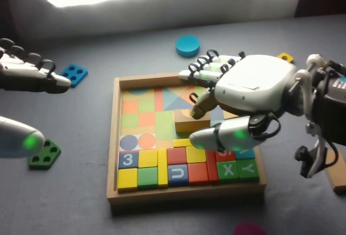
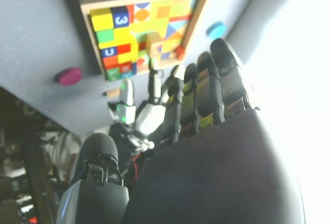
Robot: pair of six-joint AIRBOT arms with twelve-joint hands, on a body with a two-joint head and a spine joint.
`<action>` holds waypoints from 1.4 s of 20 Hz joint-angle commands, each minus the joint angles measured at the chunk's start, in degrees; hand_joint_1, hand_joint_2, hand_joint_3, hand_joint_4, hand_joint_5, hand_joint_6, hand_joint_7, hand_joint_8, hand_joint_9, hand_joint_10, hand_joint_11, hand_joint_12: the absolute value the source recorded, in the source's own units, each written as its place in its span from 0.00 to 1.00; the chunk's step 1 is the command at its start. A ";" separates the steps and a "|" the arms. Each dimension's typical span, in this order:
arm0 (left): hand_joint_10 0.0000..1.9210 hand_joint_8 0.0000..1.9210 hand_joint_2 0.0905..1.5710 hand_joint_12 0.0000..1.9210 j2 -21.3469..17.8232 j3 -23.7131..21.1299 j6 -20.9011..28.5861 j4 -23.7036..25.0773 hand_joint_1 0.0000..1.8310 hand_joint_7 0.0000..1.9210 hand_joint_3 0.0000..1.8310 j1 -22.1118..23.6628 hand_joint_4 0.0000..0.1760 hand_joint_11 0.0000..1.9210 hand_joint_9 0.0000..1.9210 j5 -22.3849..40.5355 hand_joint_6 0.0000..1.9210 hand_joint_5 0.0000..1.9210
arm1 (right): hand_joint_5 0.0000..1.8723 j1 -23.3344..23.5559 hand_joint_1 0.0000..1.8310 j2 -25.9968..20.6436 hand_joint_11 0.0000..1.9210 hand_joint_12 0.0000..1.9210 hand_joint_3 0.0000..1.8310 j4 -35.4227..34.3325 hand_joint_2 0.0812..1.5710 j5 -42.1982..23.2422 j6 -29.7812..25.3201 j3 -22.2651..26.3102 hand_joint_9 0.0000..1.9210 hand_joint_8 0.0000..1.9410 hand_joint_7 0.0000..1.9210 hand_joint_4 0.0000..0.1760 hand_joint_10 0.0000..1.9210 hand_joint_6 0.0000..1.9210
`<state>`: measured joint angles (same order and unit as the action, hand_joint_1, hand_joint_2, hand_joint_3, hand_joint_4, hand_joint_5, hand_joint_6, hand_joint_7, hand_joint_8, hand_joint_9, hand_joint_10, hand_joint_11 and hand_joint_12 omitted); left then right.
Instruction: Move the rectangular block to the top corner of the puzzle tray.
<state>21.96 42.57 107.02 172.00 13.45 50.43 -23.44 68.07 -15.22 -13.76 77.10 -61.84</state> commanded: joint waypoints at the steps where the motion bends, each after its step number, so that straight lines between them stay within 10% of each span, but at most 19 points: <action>1: 0.00 0.00 0.78 0.22 0.05 0.38 0.20 0.57 0.01 0.06 0.00 0.88 0.19 0.00 0.06 -4.75 0.00 0.06 | 0.36 0.86 0.00 0.27 0.00 0.00 0.00 0.26 0.77 -6.07 -0.06 -0.40 0.00 0.00 0.00 0.00 0.00 0.04; 28: 0.00 0.00 0.78 0.26 -1.45 -0.36 0.26 0.57 0.02 0.08 0.00 -3.32 0.16 0.00 0.08 -4.75 0.00 0.07 | 0.35 -0.35 0.00 2.32 0.00 0.00 0.00 -0.35 0.76 -3.80 -0.03 -2.99 0.00 0.00 0.00 0.00 0.00 0.03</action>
<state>20.80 42.13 107.20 172.03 9.65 50.35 -23.90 70.37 -15.70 -12.12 77.10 -64.58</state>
